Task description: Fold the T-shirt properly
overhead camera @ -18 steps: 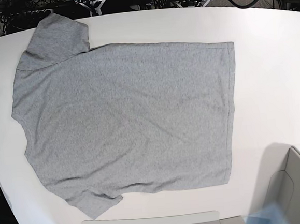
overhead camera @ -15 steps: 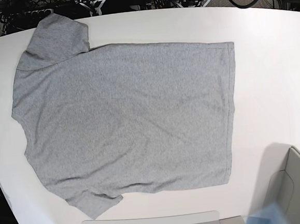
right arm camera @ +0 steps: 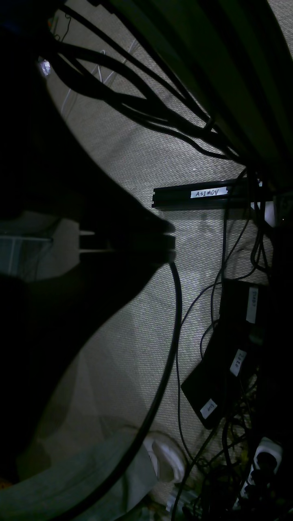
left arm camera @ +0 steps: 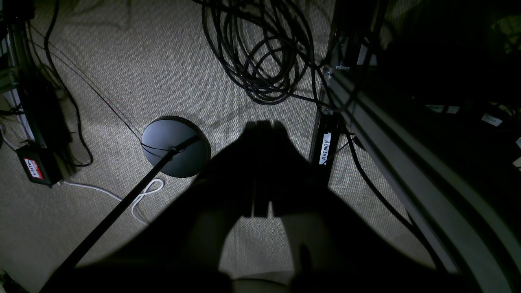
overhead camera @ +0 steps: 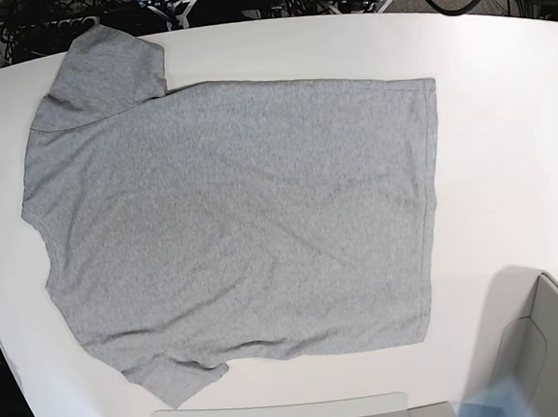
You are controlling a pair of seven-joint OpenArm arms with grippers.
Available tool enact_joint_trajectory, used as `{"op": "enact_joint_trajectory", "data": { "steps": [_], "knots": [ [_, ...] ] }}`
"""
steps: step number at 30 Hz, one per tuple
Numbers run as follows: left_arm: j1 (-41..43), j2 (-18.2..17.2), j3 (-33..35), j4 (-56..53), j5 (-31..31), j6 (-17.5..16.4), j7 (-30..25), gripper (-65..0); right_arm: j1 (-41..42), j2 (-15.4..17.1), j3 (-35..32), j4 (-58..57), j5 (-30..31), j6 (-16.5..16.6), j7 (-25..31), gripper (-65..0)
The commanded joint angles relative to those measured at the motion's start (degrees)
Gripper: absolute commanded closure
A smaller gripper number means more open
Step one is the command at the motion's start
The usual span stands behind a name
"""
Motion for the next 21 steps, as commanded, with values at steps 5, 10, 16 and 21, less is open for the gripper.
{"op": "enact_joint_trajectory", "data": {
  "steps": [5, 10, 16, 21],
  "knots": [
    [0.6, -0.4, -0.2, 0.3, -0.1, 0.2, -0.9, -0.1, -3.1, 1.3, -0.2, 4.4, -0.1, 0.0, 0.3, -0.1],
    [3.3, -3.2, -0.3, 2.7, -0.1, 0.2, -0.9, -0.1, -10.3, 3.2, -0.2, 14.8, -0.1, 0.0, -0.1, -0.1],
    [10.7, -4.8, -0.2, 11.1, -0.1, 0.3, -0.3, 0.0, -16.3, 5.3, -2.8, 20.0, -0.1, -0.1, -0.1, -0.1],
    [17.1, -4.8, -0.2, 17.3, -0.1, 0.3, -0.2, 0.0, -22.3, 7.3, -4.9, 26.4, 0.3, -0.1, 0.0, -0.1]
  ]
}}
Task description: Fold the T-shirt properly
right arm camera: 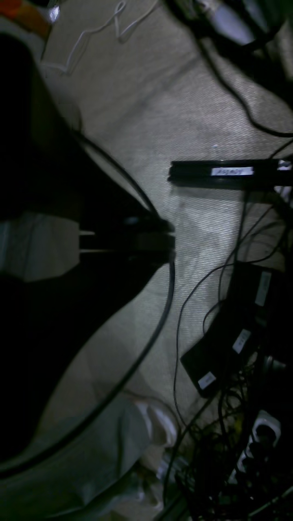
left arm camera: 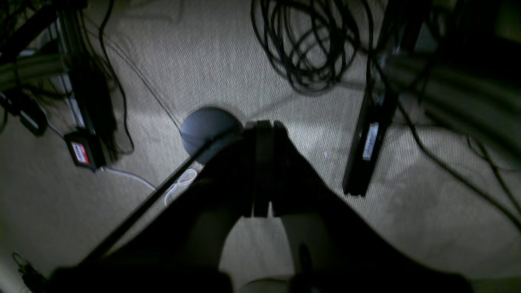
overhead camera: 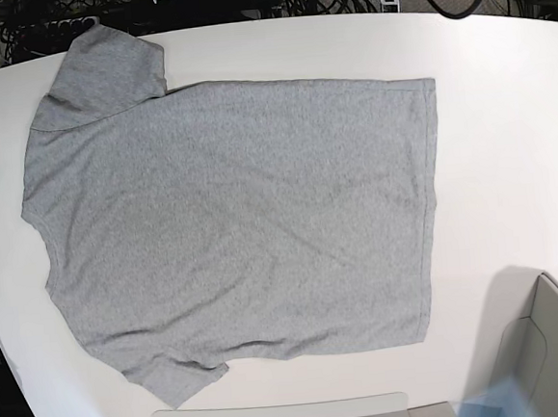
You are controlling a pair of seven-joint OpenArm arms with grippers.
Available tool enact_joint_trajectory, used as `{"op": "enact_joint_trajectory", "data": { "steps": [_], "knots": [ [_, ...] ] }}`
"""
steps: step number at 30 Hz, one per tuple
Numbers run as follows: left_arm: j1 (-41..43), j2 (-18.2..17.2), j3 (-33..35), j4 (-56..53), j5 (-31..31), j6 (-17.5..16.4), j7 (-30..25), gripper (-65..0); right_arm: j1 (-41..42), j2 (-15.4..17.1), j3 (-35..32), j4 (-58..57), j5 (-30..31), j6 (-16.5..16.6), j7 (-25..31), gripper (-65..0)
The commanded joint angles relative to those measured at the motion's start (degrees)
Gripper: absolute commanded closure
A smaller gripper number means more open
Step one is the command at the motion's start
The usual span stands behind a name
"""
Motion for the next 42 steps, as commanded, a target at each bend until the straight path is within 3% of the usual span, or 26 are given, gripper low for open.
{"op": "enact_joint_trajectory", "data": {
  "steps": [1, 9, 15, 17, 22, 26, 33, 42],
  "knots": [
    [1.8, 0.0, -0.1, 1.9, 0.0, 0.1, -0.7, 0.0, -2.1, 0.4, 0.0, 1.7, 0.3, 0.1, 0.3, -0.1],
    [12.4, -1.5, -0.1, 15.7, 0.0, 0.1, 2.9, 0.0, -12.9, 3.3, 0.3, 14.6, 0.5, 0.0, 0.3, -0.1],
    [20.4, -2.4, -0.2, 27.1, -0.9, 0.1, 4.0, 0.0, -20.7, 7.2, 0.0, 23.3, 13.0, 0.0, 0.3, -0.1],
    [24.4, -2.7, -0.2, 32.5, -4.9, 0.1, 4.1, 0.0, -23.9, 8.4, 0.0, 27.8, 15.5, 0.0, 0.3, -0.1],
    [31.8, -7.6, -0.3, 44.8, -16.8, 0.1, 8.4, 0.0, -31.6, 9.2, 0.6, 38.9, 15.9, -0.1, 0.2, -0.1],
    [36.5, -9.3, -3.2, 52.9, -21.3, 0.1, 9.3, 0.0, -36.6, 11.1, 1.1, 46.5, 16.0, -0.3, 0.2, -0.1],
    [42.5, -9.3, -8.7, 64.8, -21.7, 0.1, 9.3, 0.0, -41.8, 11.0, 11.2, 58.9, 16.0, -0.3, -3.5, -0.1],
    [42.6, -9.3, -14.1, 74.6, -21.7, 0.1, 9.3, 0.0, -43.2, 11.0, 21.1, 76.4, 16.0, -0.2, -6.8, -0.1]
  ]
}}
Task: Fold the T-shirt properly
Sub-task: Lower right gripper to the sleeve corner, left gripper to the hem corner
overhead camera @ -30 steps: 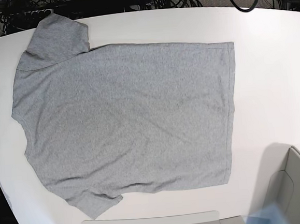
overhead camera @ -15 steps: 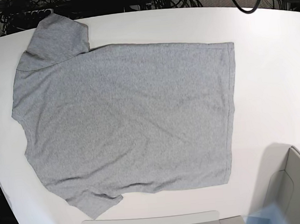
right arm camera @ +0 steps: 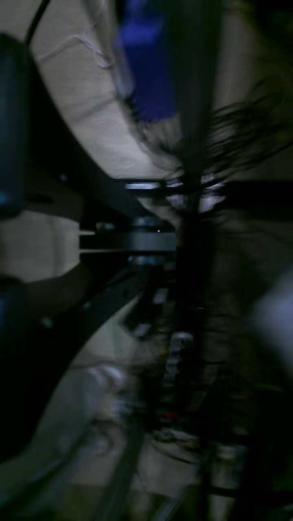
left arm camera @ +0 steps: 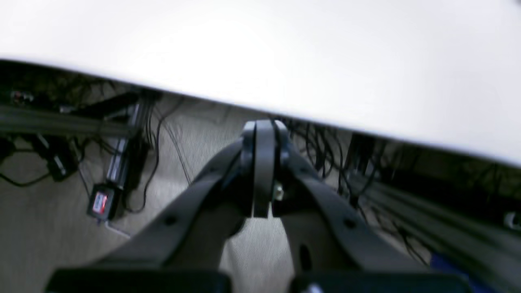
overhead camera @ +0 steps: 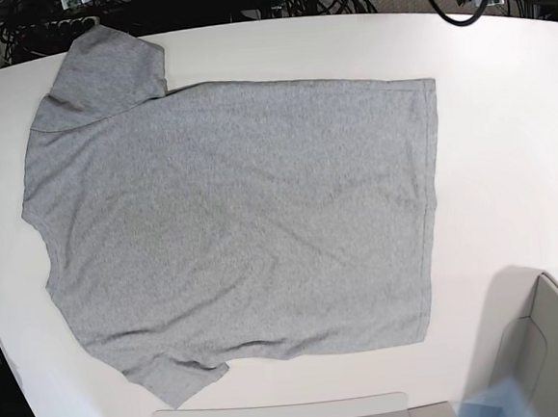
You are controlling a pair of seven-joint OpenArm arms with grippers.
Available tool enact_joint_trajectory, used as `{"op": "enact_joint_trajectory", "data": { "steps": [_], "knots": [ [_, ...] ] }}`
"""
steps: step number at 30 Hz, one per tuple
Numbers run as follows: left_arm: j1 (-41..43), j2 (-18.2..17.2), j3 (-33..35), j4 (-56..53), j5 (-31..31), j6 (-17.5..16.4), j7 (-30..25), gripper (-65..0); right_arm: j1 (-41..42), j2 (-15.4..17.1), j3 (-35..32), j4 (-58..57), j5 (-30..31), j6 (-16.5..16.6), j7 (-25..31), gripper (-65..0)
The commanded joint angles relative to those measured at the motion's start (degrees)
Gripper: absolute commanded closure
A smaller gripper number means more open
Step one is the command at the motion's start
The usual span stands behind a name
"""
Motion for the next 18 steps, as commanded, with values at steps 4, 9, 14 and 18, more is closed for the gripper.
{"op": "enact_joint_trajectory", "data": {
  "steps": [4, 9, 14, 18],
  "knots": [
    [-0.9, -0.3, -2.5, 5.1, 0.3, 0.4, -0.9, 0.0, 1.1, 0.2, 2.7, 7.8, -0.1, -0.3, -1.8, -0.1],
    [-5.3, -0.3, -2.8, 8.3, 0.2, 0.4, -0.9, 0.0, 6.3, 0.2, 2.7, 8.3, -0.1, -0.3, -2.1, -0.1],
    [-12.4, -0.3, -2.7, 8.4, 0.2, 0.4, -0.9, 0.0, 11.1, 0.1, 2.3, 8.3, -0.1, -0.2, -2.2, -0.1],
    [-19.1, -0.3, -2.6, 8.4, 0.1, 0.4, -0.9, 0.0, 15.6, 0.0, 2.6, 8.3, -0.1, -0.2, -2.3, -0.1]
  ]
}}
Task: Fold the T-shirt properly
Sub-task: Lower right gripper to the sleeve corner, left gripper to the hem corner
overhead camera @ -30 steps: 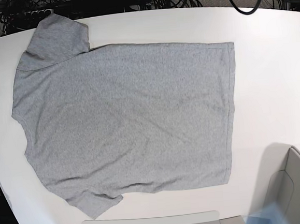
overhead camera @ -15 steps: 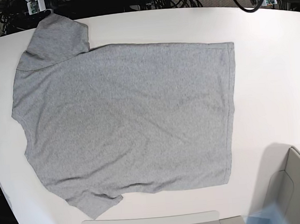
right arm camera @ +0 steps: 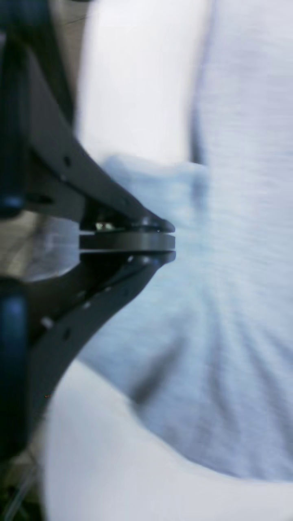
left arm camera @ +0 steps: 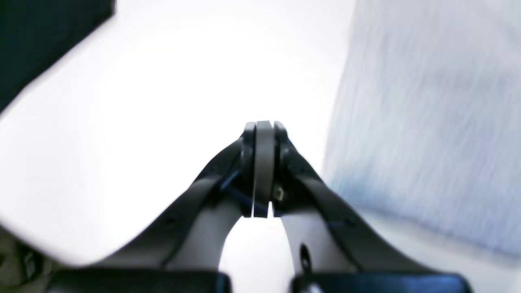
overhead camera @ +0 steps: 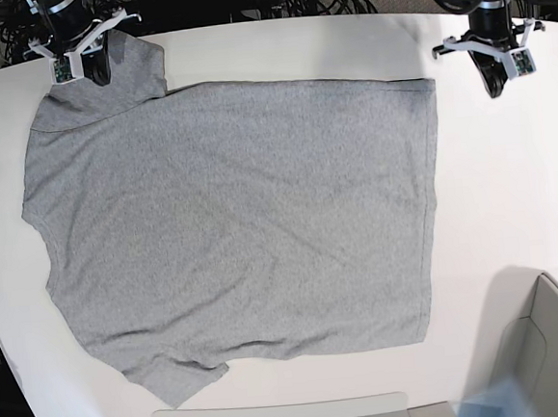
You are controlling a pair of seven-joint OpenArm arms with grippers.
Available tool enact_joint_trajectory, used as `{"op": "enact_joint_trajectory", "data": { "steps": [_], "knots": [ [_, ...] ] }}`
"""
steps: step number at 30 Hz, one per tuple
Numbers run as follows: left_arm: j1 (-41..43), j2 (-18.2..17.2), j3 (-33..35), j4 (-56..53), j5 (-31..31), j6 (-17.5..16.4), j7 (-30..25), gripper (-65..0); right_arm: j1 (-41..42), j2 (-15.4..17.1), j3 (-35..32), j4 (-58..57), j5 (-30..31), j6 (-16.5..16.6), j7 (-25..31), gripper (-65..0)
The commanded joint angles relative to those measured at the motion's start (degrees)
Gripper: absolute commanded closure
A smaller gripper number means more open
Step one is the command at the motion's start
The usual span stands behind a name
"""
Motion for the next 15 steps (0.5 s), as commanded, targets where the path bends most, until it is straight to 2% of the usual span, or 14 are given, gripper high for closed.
{"op": "enact_joint_trajectory", "data": {
  "steps": [1, 7, 11, 13, 15],
  "knots": [
    [-1.1, -0.3, -0.1, 1.1, -0.2, 0.1, -1.7, 0.0, 0.6, 0.4, 0.4, 0.9, 0.1, -0.1, 1.4, -0.1],
    [-7.3, -0.5, -0.6, 1.2, -11.4, -0.7, -1.8, -0.4, 5.7, -1.7, 0.4, 0.9, 0.1, -0.1, 1.4, -0.3],
    [-8.2, -0.6, -0.6, 1.1, -14.5, -9.6, -1.5, -3.0, 8.1, -1.8, 0.5, 1.0, 0.2, 0.2, -1.3, -1.9],
    [-8.1, -0.6, -0.6, 1.1, -14.4, -11.5, -1.5, -5.6, 9.3, -2.0, 0.5, 1.0, 0.3, 0.2, -2.9, -6.0],
    [-8.2, -0.6, -0.6, 1.1, -14.4, -11.6, -0.1, -7.6, 9.9, -1.6, 0.8, 1.0, 3.4, 0.2, -4.0, -12.2]
  ]
}}
